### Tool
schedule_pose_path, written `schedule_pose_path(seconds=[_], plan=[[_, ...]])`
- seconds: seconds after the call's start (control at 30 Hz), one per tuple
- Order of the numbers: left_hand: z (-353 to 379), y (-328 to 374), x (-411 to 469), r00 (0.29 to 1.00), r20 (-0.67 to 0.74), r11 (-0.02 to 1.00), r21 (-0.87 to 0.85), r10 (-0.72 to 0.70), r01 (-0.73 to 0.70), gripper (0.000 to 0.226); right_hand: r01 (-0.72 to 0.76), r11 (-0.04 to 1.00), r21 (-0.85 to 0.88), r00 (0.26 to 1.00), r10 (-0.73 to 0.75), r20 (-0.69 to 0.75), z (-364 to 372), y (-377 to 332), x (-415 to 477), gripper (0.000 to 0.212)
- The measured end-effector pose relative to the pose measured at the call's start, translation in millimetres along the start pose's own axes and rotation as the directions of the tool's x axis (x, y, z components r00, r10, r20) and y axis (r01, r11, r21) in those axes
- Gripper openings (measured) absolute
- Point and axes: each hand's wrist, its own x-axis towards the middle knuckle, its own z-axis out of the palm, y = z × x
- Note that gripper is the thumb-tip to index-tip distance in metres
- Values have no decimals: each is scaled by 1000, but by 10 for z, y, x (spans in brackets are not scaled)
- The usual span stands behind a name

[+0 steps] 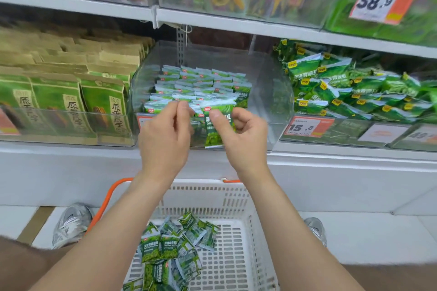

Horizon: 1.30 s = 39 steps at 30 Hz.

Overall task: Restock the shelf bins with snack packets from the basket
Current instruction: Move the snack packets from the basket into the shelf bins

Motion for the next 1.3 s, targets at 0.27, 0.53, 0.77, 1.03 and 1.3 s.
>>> schedule_pose_path(seconds=[0.27, 0.53, 0.77, 1.03, 1.3], plan=[[184, 164, 446, 905, 308, 839, 371, 293, -398, 35, 190, 796, -574, 930, -333, -153, -226, -37, 808, 32], [317, 61, 447, 885, 450, 723, 573, 117, -387, 66, -121, 485, -866, 991, 111, -76, -182, 107, 1486, 31], [342, 56, 428, 885, 449, 701, 593, 120, -396, 66, -302, 452, -839, 923, 358, -139, -72, 400, 1846, 60], [349, 45, 407, 892, 433, 704, 592, 132, -392, 66, -233, 399, -887, 955, 265, -132, -75, 527, 1865, 76], [338, 5, 411, 891, 429, 724, 566, 149, -394, 60, -58, 362, -930, 922, 378, 89, -95, 335, 1737, 24]])
